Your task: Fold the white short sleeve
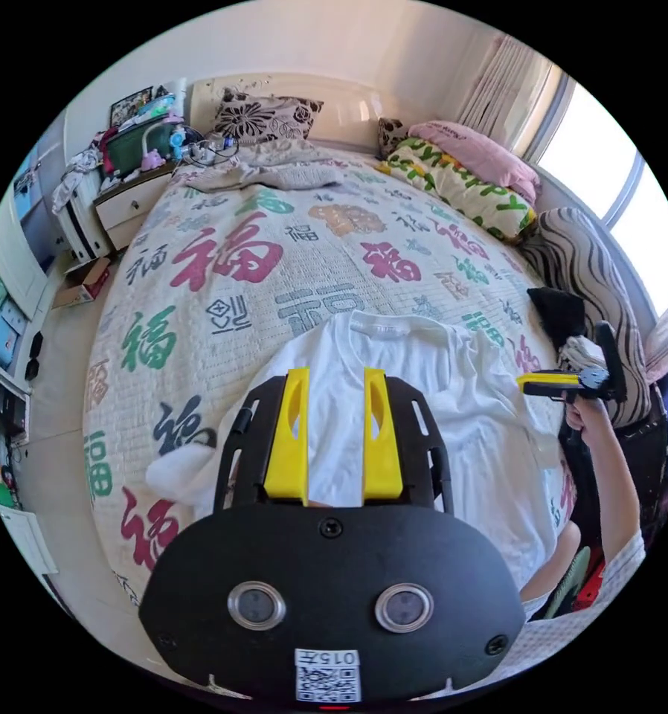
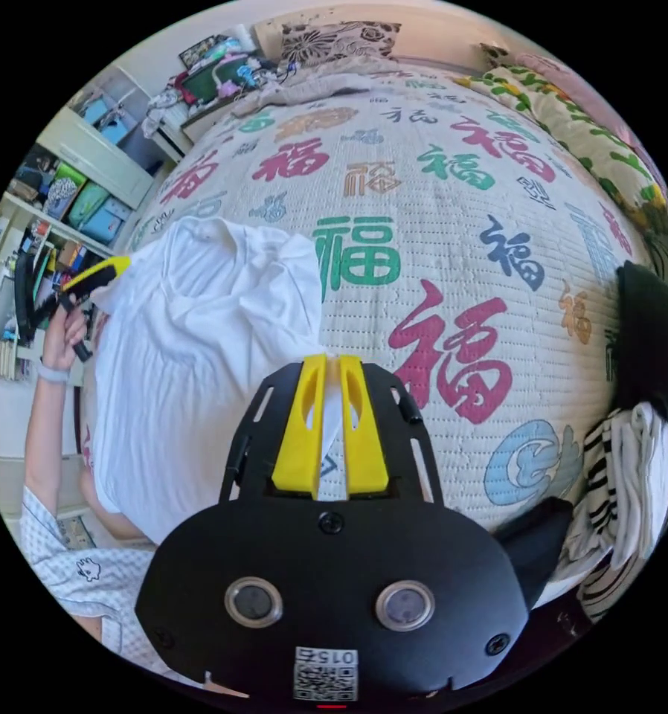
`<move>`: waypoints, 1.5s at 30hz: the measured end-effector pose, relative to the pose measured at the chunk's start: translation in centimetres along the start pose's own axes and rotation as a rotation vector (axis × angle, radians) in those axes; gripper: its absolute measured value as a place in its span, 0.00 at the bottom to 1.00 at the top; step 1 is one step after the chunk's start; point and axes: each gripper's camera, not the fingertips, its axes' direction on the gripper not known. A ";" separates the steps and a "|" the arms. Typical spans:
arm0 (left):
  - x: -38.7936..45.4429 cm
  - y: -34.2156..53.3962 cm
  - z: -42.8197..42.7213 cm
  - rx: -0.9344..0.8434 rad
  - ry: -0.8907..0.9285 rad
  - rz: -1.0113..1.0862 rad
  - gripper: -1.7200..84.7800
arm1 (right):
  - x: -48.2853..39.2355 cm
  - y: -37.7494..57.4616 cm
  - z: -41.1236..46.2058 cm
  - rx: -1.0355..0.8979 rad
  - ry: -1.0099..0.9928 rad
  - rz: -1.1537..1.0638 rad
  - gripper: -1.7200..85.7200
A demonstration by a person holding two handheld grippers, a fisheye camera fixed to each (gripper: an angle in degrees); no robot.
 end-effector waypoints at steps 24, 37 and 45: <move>-16.6 7.2 -3.2 0.042 -0.057 -0.060 0.14 | -3.7 -2.0 -7.6 0.243 0.006 -0.120 0.10; -21.9 6.4 -3.2 0.091 0.072 -0.247 0.12 | -7.7 0.4 -8.6 0.174 0.109 -0.180 0.08; -19.8 11.4 0.4 0.009 0.169 -0.253 0.04 | -8.5 2.8 -6.8 0.141 -0.001 -0.156 0.08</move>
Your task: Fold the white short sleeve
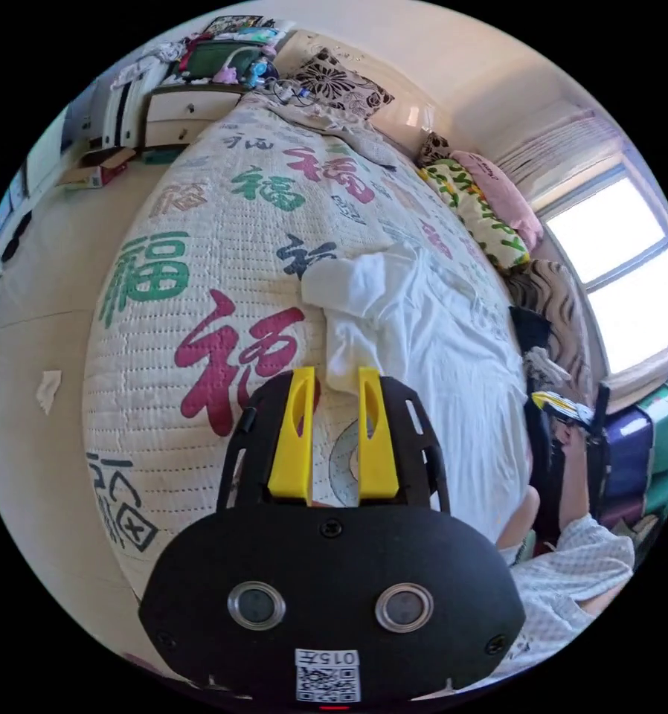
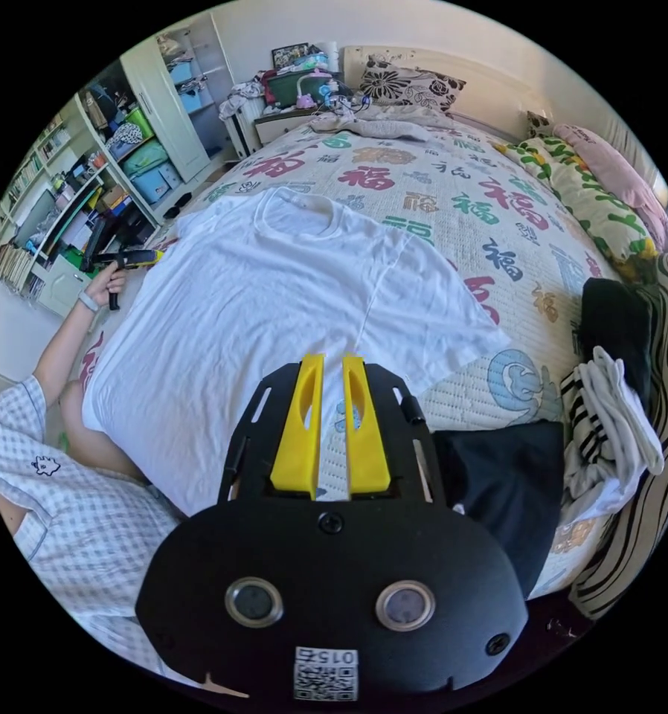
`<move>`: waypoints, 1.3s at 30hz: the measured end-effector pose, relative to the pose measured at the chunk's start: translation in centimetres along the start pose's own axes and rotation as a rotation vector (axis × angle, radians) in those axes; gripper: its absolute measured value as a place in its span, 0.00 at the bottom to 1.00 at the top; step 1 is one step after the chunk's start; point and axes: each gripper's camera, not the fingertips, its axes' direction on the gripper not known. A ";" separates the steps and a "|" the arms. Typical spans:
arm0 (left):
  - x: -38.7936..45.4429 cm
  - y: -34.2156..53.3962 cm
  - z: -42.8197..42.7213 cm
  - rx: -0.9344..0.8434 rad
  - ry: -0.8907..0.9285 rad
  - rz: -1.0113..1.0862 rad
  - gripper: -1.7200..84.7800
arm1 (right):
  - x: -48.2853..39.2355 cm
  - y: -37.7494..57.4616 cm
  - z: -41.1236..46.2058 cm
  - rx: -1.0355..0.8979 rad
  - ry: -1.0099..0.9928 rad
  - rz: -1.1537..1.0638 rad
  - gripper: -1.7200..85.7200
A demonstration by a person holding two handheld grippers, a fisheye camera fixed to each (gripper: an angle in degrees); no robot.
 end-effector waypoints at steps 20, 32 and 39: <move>-0.7 -5.6 1.7 0.066 -0.082 -0.187 0.12 | -0.2 -2.0 0.7 -0.020 -0.052 0.025 0.07; 6.7 -10.4 -1.3 0.146 -0.389 0.127 0.13 | 4.2 -8.4 2.3 0.068 0.044 0.045 0.10; 15.8 -13.1 3.3 0.190 -0.456 0.287 0.15 | 5.2 -18.0 8.2 -0.043 0.059 0.080 0.15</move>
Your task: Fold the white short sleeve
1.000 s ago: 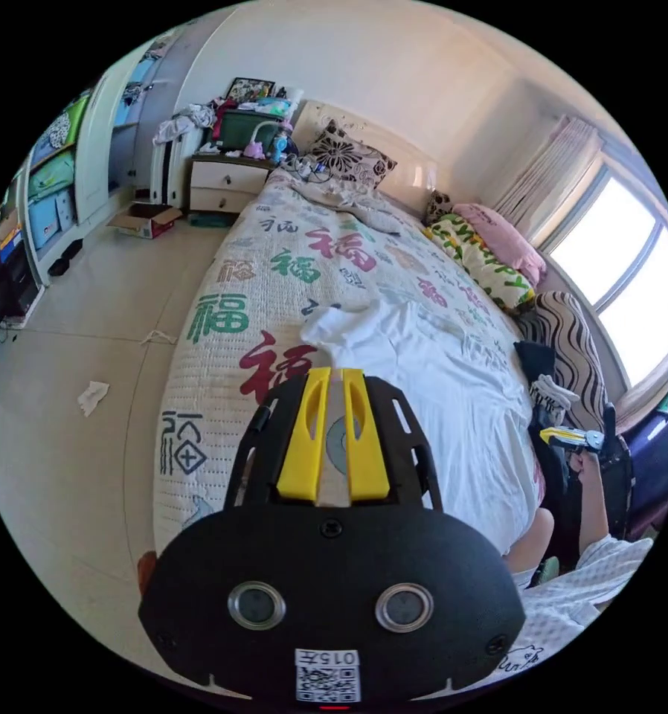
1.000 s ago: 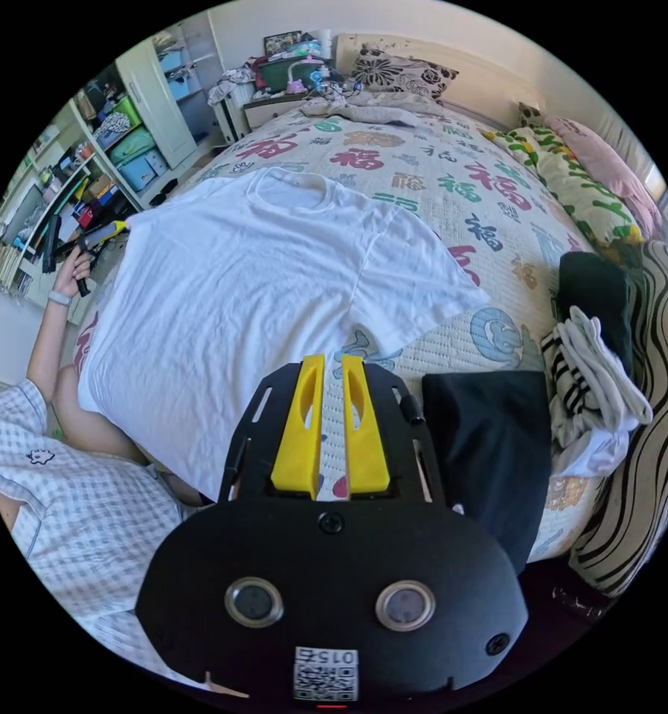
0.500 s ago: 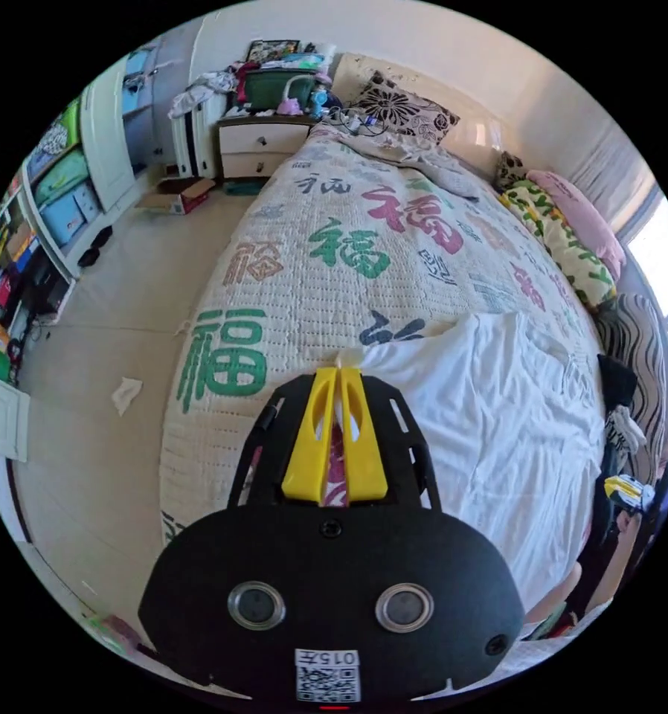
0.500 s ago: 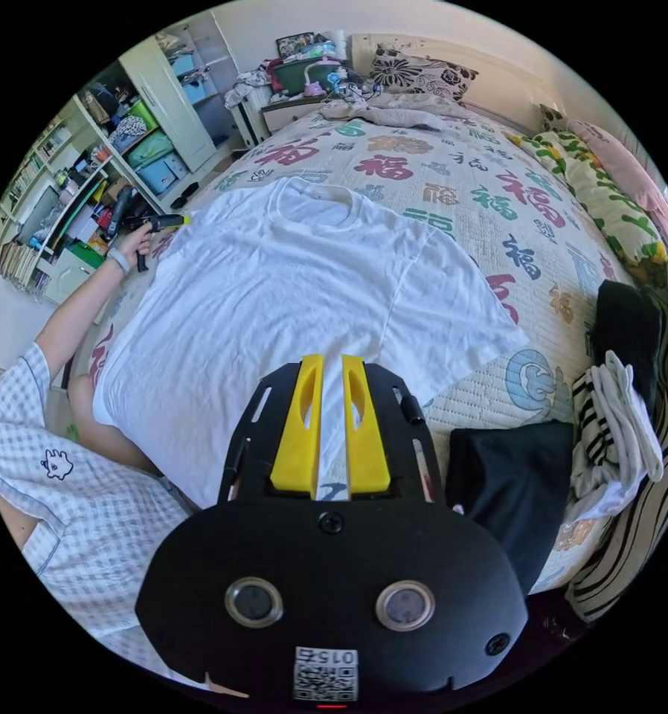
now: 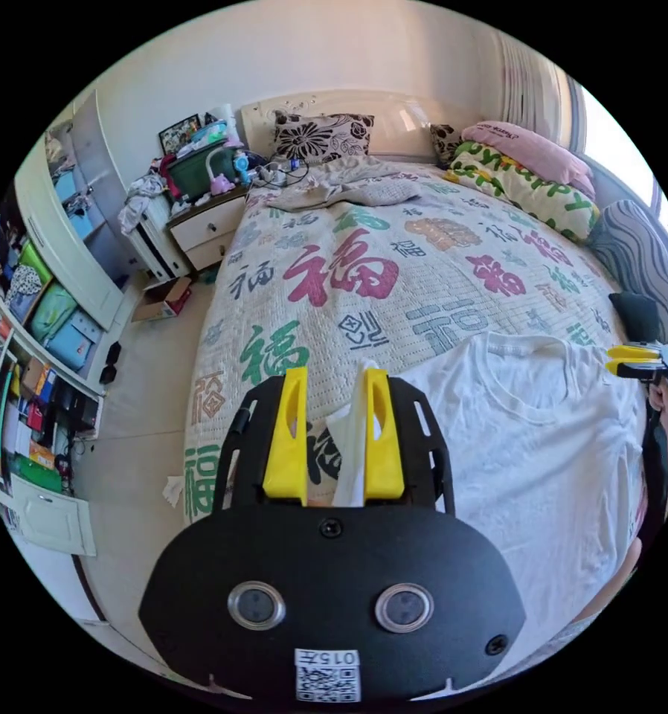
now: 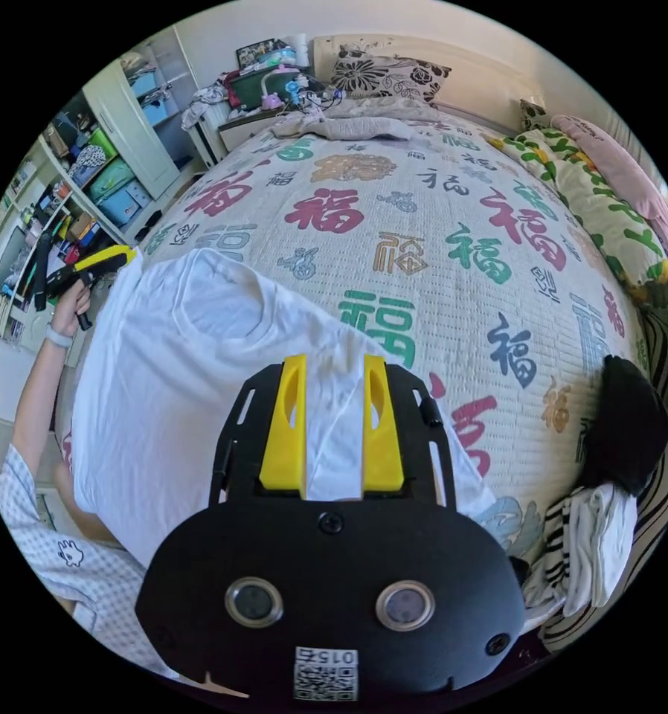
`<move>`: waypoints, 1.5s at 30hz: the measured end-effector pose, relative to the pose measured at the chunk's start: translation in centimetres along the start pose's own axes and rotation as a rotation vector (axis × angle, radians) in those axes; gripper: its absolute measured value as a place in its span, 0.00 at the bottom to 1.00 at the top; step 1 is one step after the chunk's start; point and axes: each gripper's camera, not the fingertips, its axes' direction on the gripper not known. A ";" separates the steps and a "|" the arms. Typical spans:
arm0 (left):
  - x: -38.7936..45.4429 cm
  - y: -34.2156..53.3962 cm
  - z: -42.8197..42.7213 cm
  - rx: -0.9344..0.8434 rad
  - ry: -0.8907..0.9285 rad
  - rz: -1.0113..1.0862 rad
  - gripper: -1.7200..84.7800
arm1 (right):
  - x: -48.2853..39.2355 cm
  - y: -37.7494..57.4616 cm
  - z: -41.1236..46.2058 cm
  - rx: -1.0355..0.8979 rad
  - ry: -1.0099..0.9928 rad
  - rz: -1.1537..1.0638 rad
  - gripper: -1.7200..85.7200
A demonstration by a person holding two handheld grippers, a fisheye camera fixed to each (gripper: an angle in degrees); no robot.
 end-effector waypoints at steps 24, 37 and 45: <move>-14.8 12.4 -2.5 -0.131 0.115 -0.369 0.12 | -0.2 10.8 -2.8 0.075 0.214 -0.011 0.11; -8.4 17.9 -5.4 -0.062 0.224 -0.138 0.11 | -2.1 32.6 -7.6 0.179 -0.146 0.059 0.10; -8.4 17.9 -6.6 -0.068 0.249 -0.117 0.04 | -3.4 38.0 -8.9 0.150 -0.163 0.053 0.10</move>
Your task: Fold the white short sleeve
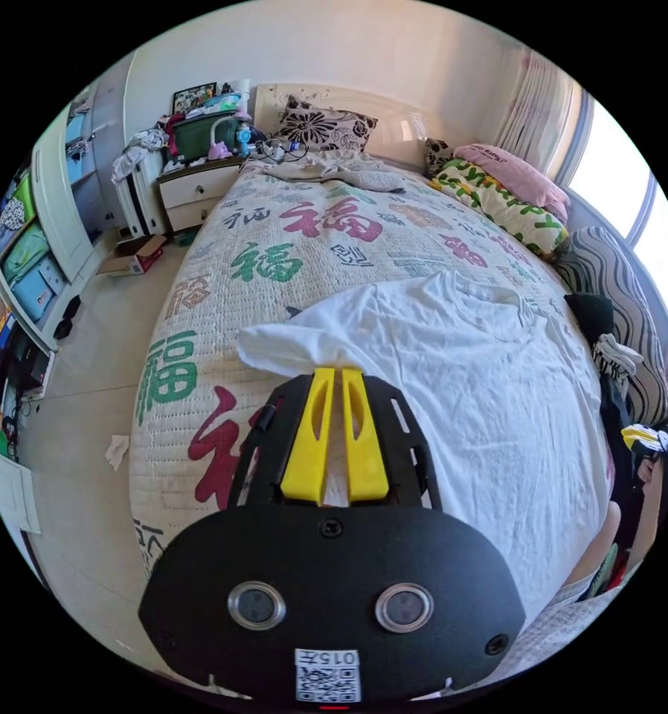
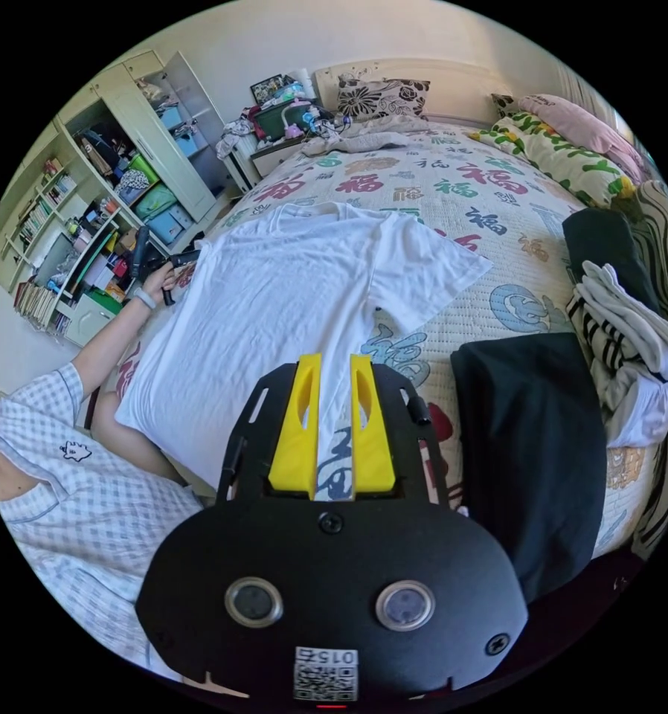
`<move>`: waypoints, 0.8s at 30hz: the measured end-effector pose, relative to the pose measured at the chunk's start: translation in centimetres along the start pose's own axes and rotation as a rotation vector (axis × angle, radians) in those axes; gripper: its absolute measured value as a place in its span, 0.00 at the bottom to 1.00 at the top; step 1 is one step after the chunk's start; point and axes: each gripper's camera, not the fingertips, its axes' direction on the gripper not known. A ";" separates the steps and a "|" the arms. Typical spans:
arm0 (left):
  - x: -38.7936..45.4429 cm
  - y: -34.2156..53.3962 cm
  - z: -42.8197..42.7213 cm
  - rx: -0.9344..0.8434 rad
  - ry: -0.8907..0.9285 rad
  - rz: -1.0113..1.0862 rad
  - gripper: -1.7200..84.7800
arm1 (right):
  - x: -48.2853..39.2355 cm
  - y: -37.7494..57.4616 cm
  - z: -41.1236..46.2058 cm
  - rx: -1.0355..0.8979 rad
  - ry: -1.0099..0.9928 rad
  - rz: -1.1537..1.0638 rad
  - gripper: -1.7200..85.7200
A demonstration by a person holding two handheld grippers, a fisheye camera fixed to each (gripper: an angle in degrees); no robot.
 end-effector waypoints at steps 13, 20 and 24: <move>-6.0 10.6 -9.9 -0.203 0.137 -0.105 0.11 | -1.7 10.5 0.7 -0.198 -0.026 0.110 0.12; 3.8 24.4 -15.7 -0.325 0.301 0.040 0.16 | -4.4 17.2 2.5 -0.309 -0.109 0.145 0.14; 6.3 28.9 -17.5 -0.270 0.254 -0.048 0.15 | -6.3 19.2 3.0 -0.270 -0.019 0.168 0.12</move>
